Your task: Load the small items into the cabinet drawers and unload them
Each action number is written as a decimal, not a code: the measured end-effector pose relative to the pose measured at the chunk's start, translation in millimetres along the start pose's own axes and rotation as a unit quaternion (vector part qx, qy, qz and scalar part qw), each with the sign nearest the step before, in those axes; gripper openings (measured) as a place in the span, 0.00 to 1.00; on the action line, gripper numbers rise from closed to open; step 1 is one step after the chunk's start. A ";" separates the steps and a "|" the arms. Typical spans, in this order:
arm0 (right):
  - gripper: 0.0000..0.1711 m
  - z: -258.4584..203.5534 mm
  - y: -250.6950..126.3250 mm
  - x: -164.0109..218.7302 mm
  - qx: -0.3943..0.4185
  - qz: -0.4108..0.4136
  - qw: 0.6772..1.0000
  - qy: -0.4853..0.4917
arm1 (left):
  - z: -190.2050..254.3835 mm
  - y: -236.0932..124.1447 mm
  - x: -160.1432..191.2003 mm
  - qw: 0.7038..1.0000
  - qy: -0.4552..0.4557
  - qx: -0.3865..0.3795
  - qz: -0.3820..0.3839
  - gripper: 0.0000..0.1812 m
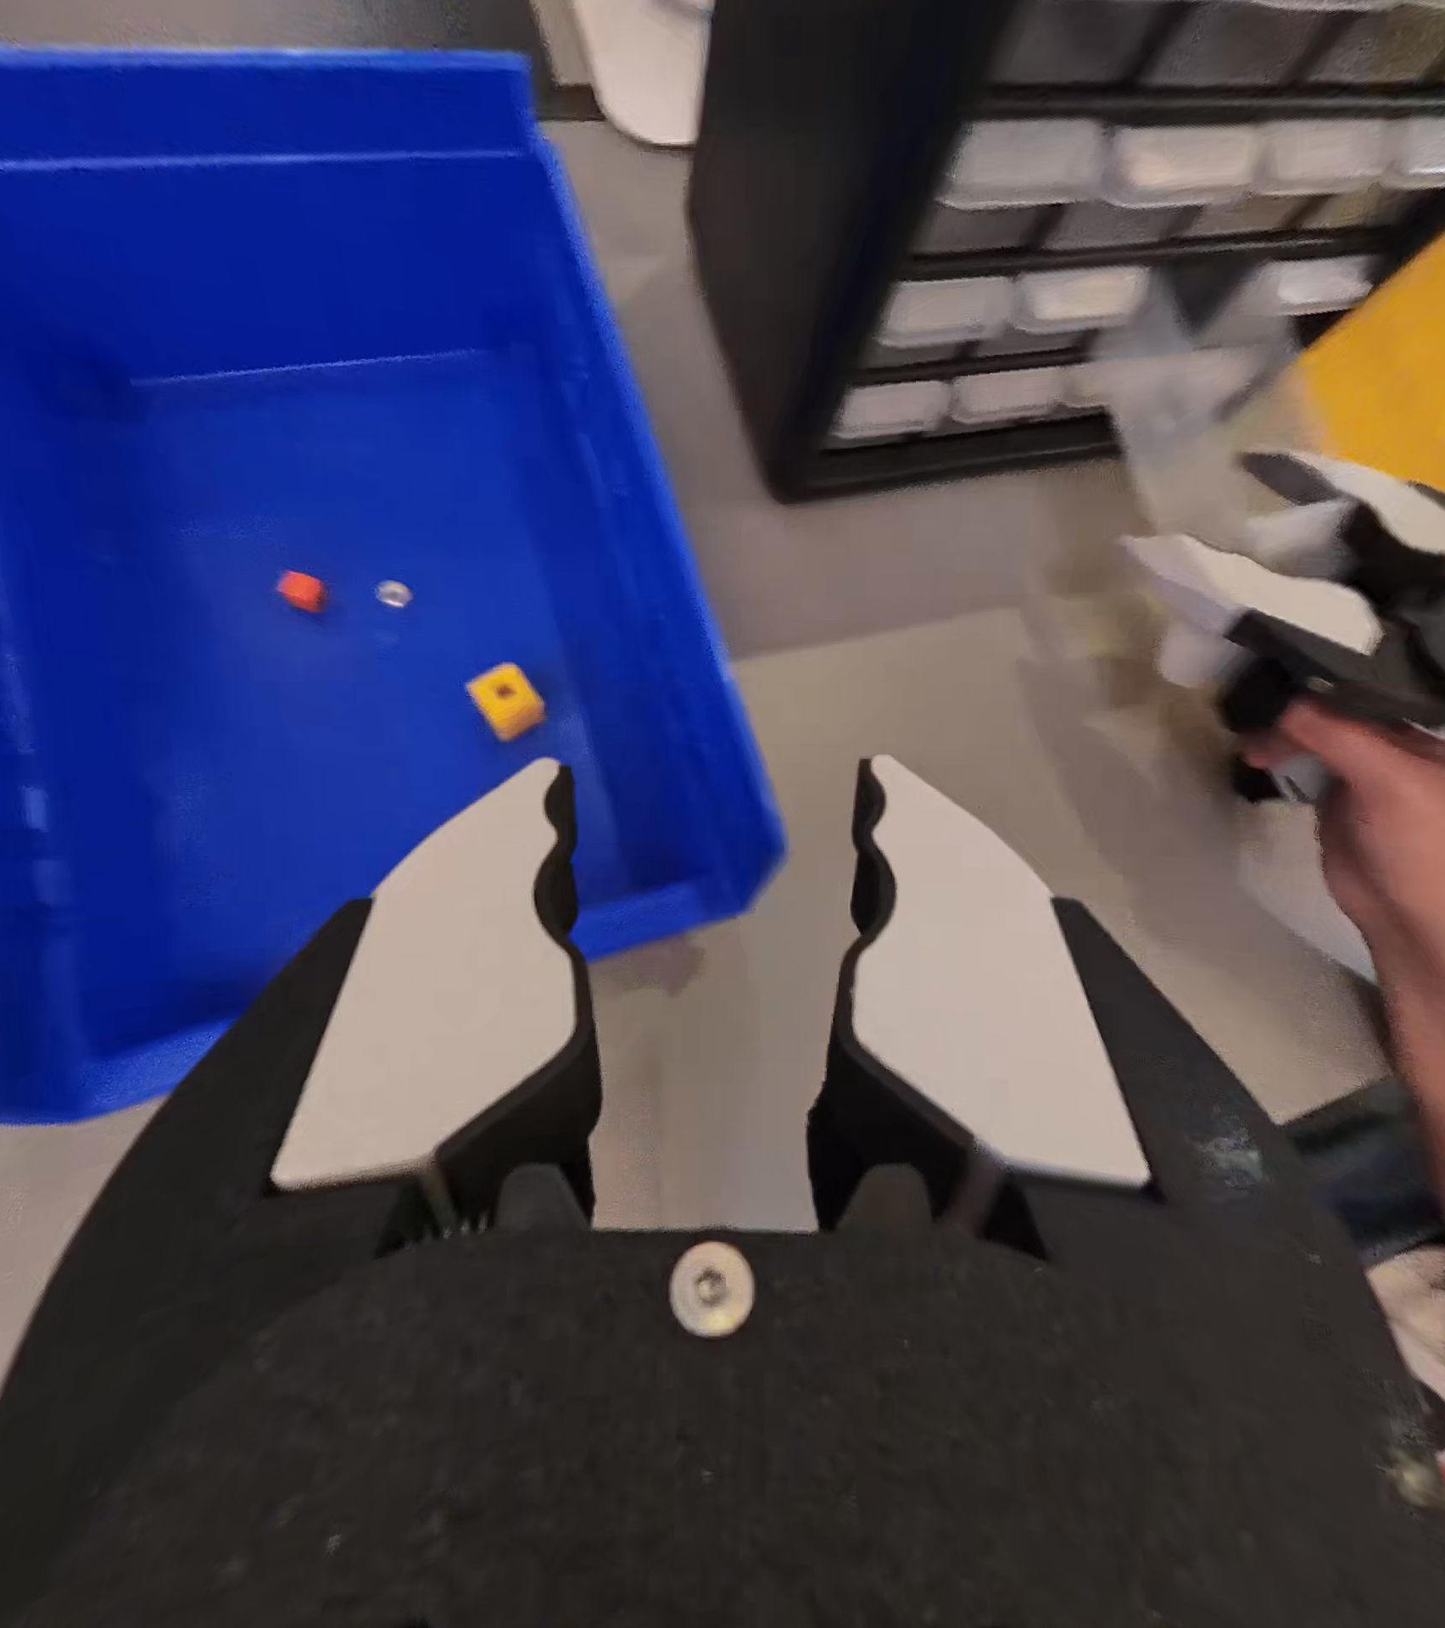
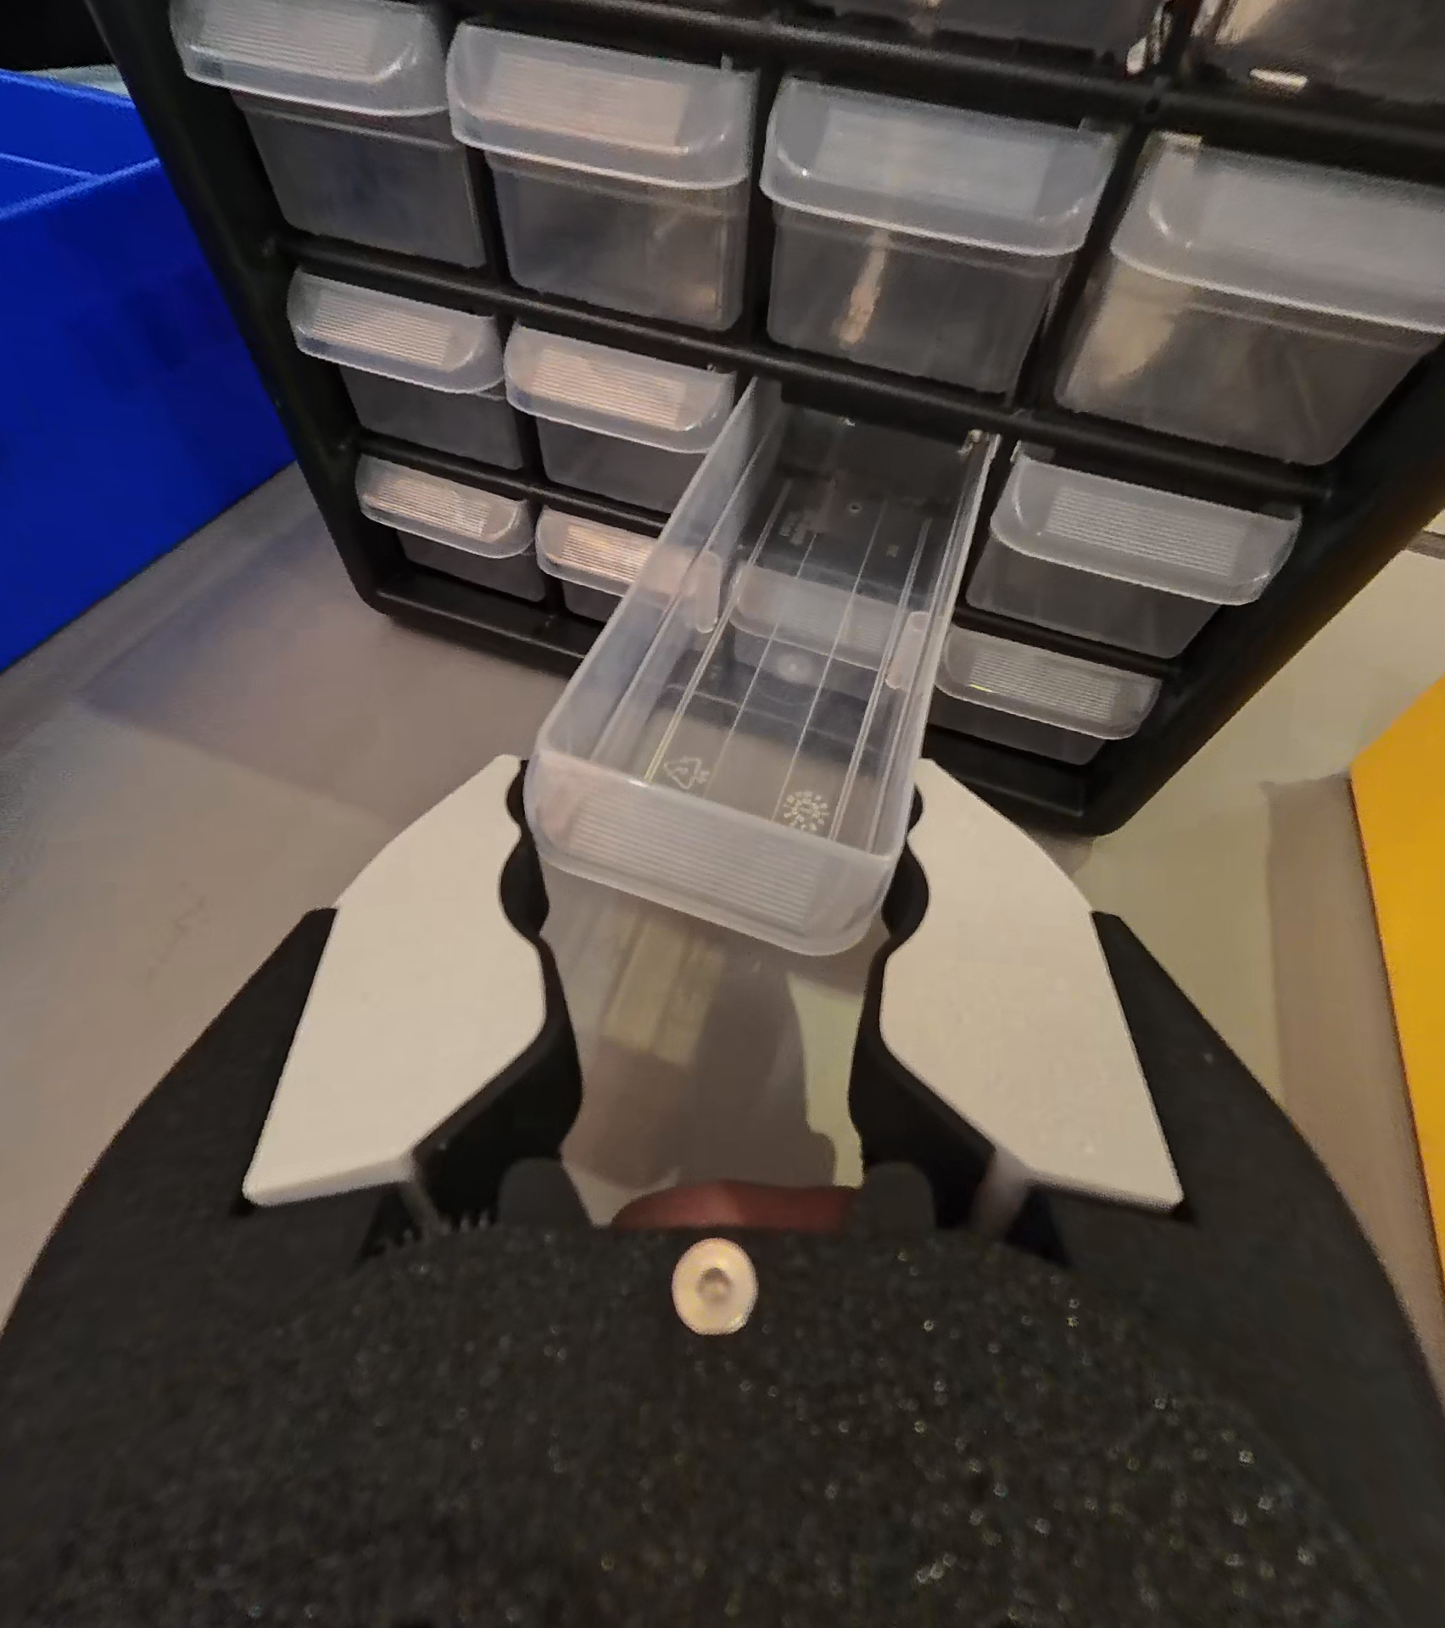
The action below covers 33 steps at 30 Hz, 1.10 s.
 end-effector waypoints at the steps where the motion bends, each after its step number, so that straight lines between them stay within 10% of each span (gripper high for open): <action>1: 0.44 0.5 -0.3 0.2 -0.001 0.000 1.000 0.001 | -14.2 5.3 -12.9 1.000 -0.003 -0.005 -0.018 0.33; 14: 0.44 -0.5 -1.6 0.6 -0.001 -0.002 1.000 0.000 | -134.6 145.2 -37.8 0.956 -0.117 -0.064 -0.263 0.29; 33: 0.44 -0.3 -0.9 2.3 0.002 -0.004 1.000 -0.004 | -154.0 148.5 -27.9 0.952 -0.111 -0.042 -0.281 0.06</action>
Point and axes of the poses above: each gripper's, where its closed fingertips meet, y out along the fingers, x out of its underside, z = x × y across the jaws, the point moved 10 cm from there along -y, back along the fingers, and after that the axes turned 8 degrees about y, right-handed, at the moved point
